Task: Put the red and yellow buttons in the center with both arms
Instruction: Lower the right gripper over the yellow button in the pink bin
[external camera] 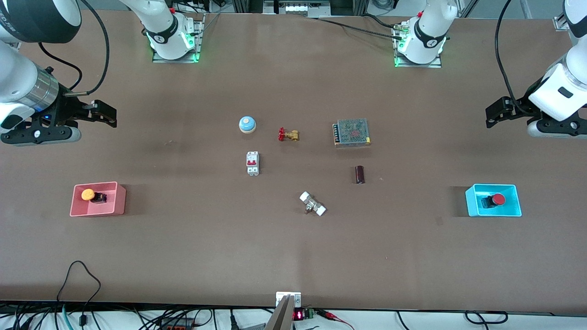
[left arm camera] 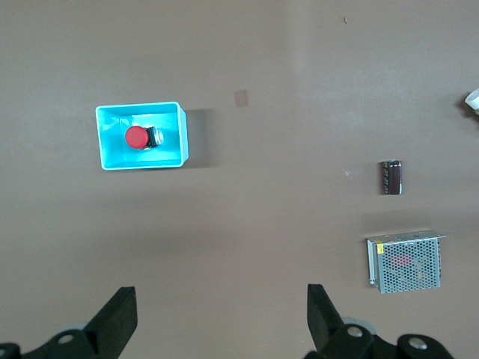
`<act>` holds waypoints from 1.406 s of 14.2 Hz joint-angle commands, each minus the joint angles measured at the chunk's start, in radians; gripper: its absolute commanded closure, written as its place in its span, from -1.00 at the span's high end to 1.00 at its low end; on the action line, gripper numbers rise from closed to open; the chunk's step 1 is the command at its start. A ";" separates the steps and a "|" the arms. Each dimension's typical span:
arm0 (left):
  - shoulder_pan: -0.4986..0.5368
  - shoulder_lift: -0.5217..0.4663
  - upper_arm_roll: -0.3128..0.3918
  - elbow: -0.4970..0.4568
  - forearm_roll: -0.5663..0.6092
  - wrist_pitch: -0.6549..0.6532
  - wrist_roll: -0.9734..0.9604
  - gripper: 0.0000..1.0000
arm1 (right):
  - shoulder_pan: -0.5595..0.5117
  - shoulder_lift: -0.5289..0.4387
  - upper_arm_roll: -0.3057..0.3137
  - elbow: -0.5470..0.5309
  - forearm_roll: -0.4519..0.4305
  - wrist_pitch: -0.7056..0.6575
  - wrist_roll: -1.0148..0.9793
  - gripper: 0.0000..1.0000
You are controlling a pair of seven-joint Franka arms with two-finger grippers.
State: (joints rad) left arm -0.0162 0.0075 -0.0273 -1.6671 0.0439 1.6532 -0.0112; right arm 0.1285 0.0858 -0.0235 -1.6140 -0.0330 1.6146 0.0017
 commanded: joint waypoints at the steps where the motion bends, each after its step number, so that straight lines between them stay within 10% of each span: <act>1: -0.005 0.011 0.003 0.039 -0.003 -0.023 -0.006 1.00 | -0.003 -0.017 0.000 -0.012 0.004 -0.004 0.008 1.00; 20: 0.004 0.075 0.013 0.079 -0.006 -0.107 0.004 1.00 | -0.070 0.270 -0.006 -0.003 0.007 0.227 -0.043 1.00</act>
State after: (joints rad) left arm -0.0174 0.0518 -0.0254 -1.6225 0.0424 1.5716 -0.0119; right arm 0.0839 0.3040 -0.0337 -1.6259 -0.0261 1.7893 -0.0196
